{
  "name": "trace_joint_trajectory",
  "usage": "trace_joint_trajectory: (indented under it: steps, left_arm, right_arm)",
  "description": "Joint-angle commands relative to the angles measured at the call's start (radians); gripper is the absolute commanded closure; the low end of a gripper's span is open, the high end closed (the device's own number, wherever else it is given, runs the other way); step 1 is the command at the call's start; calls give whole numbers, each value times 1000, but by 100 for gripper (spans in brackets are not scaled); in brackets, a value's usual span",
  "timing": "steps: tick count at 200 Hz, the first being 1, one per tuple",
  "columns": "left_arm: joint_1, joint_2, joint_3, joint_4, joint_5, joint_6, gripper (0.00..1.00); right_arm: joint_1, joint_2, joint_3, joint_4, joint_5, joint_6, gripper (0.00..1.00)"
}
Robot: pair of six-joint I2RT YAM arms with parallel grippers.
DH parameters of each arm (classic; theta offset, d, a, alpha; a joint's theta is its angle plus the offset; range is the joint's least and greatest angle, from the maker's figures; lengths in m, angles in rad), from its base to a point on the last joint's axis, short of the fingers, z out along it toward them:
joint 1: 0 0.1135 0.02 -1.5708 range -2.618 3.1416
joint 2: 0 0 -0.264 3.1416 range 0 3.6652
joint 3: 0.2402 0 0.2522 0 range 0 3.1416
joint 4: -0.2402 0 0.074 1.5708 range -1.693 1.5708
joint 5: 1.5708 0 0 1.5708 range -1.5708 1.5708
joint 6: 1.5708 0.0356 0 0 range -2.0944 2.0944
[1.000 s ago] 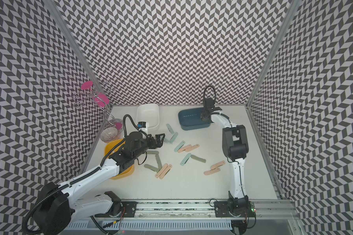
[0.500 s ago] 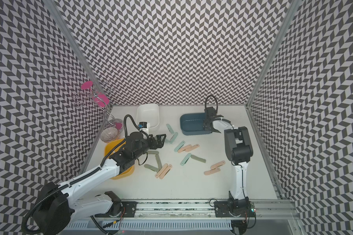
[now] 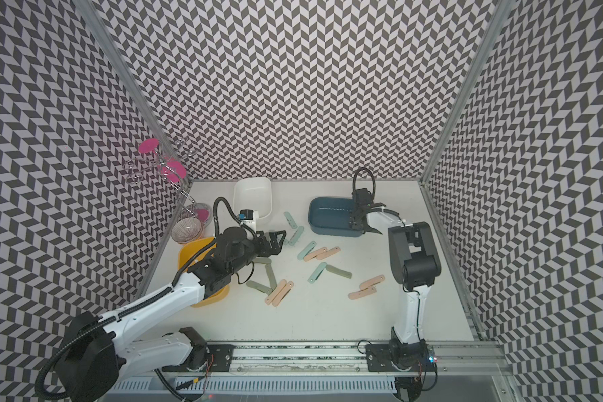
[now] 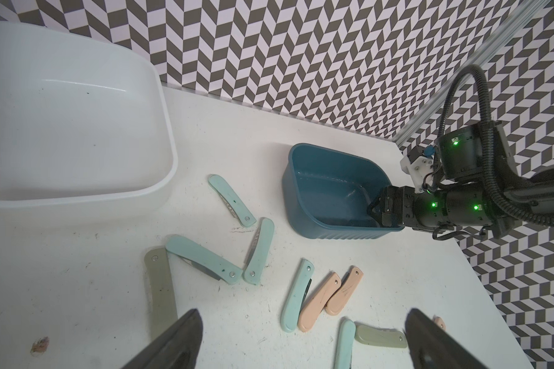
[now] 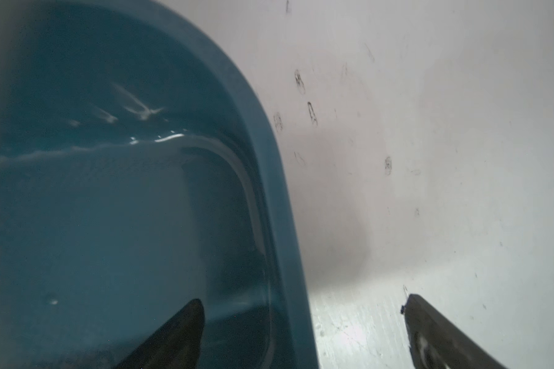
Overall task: Place the fruit knives into the storage box by color
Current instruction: Adjust the storage box at the center of the board, then pick up the fruit knife from the center of the board.
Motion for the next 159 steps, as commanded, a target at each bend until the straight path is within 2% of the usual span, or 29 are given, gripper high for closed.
trace_joint_trajectory:
  steps: [1,34,70,115,138,159]
  left_arm:
    - [-5,-21,10,-14,-15,-10,1]
    - [-5,-44,-6,-28,-15,-15,1]
    - [-6,-89,-39,-58,-19,-26,1]
    - [-3,-155,-73,-111,-55,-16,0]
    - [14,-182,-74,-150,-78,-9,0]
    - [45,-203,-65,-184,-78,0,0]
  right_arm:
    - [-4,-72,103,7,-22,-4,5]
    - [15,-174,145,-2,-114,-1,6]
    - [111,-346,-14,65,-244,-5,10]
    - [395,-529,-294,110,-240,26,12]
    - [583,-570,-427,121,-189,88,13]
    - [758,-564,-483,113,-124,156,13]
